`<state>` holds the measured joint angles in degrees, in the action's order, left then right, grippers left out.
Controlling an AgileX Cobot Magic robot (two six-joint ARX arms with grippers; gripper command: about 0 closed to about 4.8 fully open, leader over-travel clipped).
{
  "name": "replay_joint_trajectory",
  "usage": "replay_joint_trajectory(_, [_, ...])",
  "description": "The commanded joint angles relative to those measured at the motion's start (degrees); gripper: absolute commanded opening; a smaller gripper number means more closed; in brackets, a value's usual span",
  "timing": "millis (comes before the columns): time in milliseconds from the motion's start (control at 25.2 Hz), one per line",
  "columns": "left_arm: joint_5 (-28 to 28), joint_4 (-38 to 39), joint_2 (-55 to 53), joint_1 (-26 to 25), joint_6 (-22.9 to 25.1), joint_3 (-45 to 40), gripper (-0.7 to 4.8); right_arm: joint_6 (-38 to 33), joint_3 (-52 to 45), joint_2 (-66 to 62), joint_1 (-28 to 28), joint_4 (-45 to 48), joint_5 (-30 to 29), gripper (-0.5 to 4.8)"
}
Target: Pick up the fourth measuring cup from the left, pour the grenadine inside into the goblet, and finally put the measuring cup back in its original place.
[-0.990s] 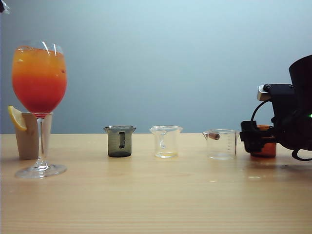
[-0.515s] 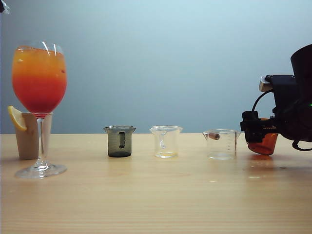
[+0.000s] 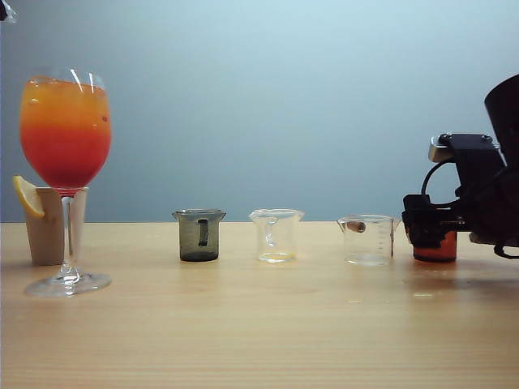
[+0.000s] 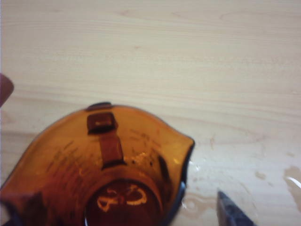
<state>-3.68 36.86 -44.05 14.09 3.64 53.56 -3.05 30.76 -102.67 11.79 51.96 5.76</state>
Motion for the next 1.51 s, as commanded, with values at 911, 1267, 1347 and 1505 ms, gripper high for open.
replay_joint_trajectory(911, [-0.2,-0.6,0.1,0.0,0.3,0.2,-0.04,-3.0,-4.2,66.3,0.1,-52.9,-11.8,-0.08])
replay_joint_trajectory(1267, [-0.2,-0.6,8.2,-1.0,0.3,-1.0,-0.04,-3.0,-5.8,87.6,0.0,-68.0,-6.4,-0.08])
replay_joint_trajectory(1347, [-0.3,-0.7,11.1,-3.8,0.3,-2.5,-0.04,-3.0,-6.1,90.4,0.0,-68.8,-4.4,-0.08])
replay_joint_trajectory(1505, [0.0,-1.9,15.8,-7.4,0.3,-6.9,-0.04,-3.0,-7.4,91.4,0.0,-68.4,-3.8,-0.08])
